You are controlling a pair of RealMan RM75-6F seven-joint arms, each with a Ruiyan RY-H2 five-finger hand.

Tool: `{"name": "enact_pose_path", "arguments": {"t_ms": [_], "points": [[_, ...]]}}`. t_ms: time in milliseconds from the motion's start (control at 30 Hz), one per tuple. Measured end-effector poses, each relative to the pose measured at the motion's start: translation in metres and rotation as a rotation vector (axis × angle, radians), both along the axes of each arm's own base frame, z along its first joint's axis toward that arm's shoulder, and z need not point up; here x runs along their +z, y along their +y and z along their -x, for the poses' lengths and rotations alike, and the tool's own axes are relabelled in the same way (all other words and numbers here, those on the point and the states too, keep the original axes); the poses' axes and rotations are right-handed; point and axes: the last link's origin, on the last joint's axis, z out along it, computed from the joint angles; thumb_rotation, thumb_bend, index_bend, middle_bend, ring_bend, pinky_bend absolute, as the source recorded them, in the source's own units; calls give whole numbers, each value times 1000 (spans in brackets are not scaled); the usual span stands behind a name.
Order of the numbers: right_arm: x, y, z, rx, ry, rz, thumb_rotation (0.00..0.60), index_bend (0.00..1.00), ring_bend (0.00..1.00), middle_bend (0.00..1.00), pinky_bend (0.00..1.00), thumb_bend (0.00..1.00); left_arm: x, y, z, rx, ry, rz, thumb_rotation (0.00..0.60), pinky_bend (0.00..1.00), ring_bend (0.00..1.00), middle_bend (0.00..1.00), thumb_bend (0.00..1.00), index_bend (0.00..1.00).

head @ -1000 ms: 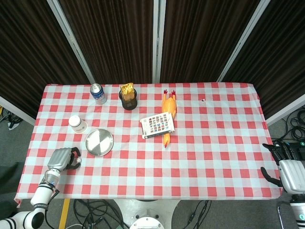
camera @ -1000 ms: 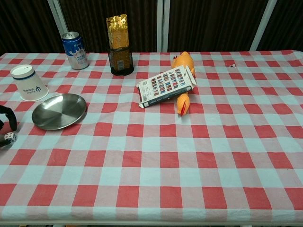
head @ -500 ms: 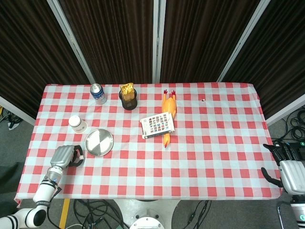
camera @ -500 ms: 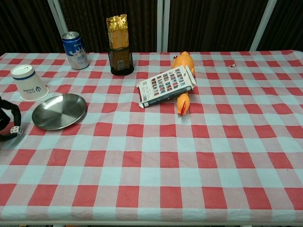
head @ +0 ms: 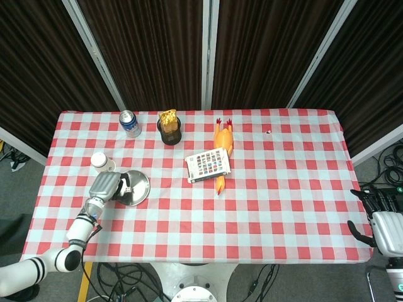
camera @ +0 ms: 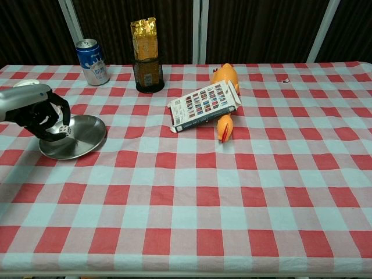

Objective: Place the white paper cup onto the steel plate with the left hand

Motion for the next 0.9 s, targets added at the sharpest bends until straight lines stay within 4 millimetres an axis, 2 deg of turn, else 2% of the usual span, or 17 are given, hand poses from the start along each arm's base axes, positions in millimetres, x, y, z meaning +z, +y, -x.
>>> {"name": "enact_pose_path", "arguments": {"t_ms": [133, 200, 300, 433, 600, 667, 767, 900], "points": [[0, 0, 1, -3, -3, 0, 600, 146, 0, 198, 71, 268, -9, 5, -4, 7, 5, 7, 600, 953, 851, 801, 272, 465], [0, 0, 1, 0, -3, 0, 600, 146, 0, 198, 71, 268, -8, 4, -4, 4, 5, -4, 600, 952, 842, 787, 209, 411], [-1, -1, 0, 5, -2, -2, 600, 146, 0, 198, 71, 268, -3, 2, -3, -5, 3, -38, 600, 951, 812, 745, 182, 334], [0, -1, -1, 10, -1, 0, 600, 146, 0, 198, 71, 268, 14, -5, 3, -10, -6, -107, 600, 942, 753, 698, 180, 299], [2, 0, -2, 11, -1, 11, 600, 146, 0, 198, 71, 268, 41, -13, 18, 22, -54, -232, 600, 911, 732, 690, 179, 329], [3, 0, -3, 17, 2, 14, 600, 146, 0, 198, 71, 268, 53, -15, 27, 51, -91, -303, 600, 864, 685, 660, 176, 351], [3, 1, -5, 24, 3, 19, 600, 146, 0, 198, 71, 268, 68, -16, 45, 104, -136, -392, 600, 740, 551, 566, 175, 367], [3, 1, -5, 25, 4, 22, 600, 146, 0, 198, 71, 267, 76, -11, 62, 185, -233, -443, 600, 518, 340, 384, 174, 353]]}}
